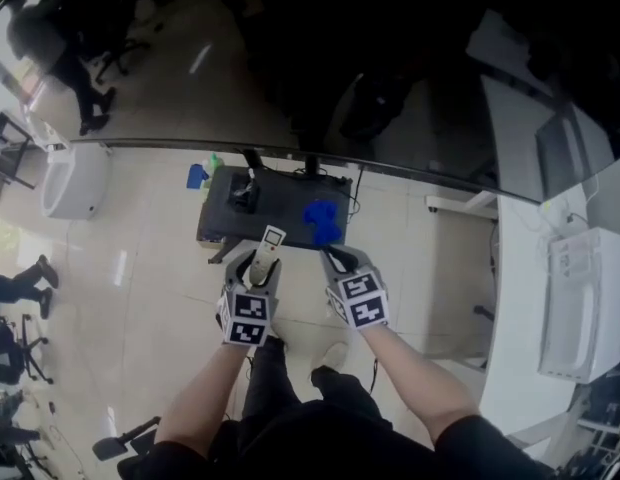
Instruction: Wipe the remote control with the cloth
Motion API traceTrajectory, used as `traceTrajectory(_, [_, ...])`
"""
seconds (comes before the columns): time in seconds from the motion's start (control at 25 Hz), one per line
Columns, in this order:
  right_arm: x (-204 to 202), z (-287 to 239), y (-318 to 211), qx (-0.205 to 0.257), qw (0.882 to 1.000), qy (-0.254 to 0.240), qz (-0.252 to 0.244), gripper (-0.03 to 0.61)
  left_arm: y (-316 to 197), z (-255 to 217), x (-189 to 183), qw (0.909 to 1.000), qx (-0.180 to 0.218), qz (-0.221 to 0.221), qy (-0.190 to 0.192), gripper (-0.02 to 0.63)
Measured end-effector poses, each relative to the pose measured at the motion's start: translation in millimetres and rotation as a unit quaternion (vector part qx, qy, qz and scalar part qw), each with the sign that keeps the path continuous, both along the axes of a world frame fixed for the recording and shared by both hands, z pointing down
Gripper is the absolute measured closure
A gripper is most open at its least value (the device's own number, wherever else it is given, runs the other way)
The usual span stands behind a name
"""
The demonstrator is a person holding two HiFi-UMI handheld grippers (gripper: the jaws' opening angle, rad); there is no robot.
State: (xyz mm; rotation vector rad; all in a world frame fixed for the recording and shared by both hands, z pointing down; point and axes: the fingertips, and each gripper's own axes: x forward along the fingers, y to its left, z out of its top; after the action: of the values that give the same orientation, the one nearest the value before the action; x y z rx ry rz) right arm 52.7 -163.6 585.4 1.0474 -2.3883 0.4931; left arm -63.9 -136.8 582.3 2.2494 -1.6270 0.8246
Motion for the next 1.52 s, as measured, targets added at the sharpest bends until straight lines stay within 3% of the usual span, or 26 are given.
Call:
traceTrajectory(0.08, [2.1, 4.6, -5.8, 0.0, 1.0, 0.011, 0.002, 0.531, 11.0, -11.9, 3.1, 1.0, 0.004, 0.004, 0.0, 0.408])
traceTrajectory(0.24, [4.3, 29.3, -23.8, -0.008, 0.999, 0.043, 0.015, 0.431, 20.9, -28.8, 5.6, 0.9998, 0.011, 0.018, 0.0, 0.408])
traceTrajectory(0.76, [-15.5, 169.6, -107.5, -0.052, 0.986, 0.16, 0.018, 0.339, -11.1, -6.6, -9.4, 0.9975, 0.003, 0.061, -0.036, 0.408])
traceTrajectory(1.12, [-13.9, 233.6, -124.3, -0.104, 0.975, 0.195, 0.004, 0.339, -20.1, 16.2, -7.9, 0.9965, -0.011, 0.076, -0.035, 0.408])
traceTrajectory(1.16, [-11.7, 236.0, -124.6, -0.109, 0.974, 0.198, 0.007, 0.347, -19.7, 18.2, -8.9, 0.9964, -0.013, 0.075, -0.036, 0.408])
traceTrajectory(1.2, [-9.2, 236.4, -125.0, -0.111, 0.973, 0.2, 0.012, 0.404, -19.3, 19.6, -10.2, 0.9964, -0.015, 0.075, -0.036, 0.408])
traceTrajectory(1.36, [-4.8, 222.1, -119.2, -0.111, 0.976, 0.184, 0.027, 0.437, -17.9, 18.5, -13.6, 0.9965, -0.016, 0.074, -0.037, 0.408])
traceTrajectory(1.52, [-2.6, 175.4, -101.0, -0.087, 0.984, 0.153, 0.033, 0.445, -11.8, 8.4, -12.2, 0.9962, -0.009, 0.078, -0.038, 0.408])
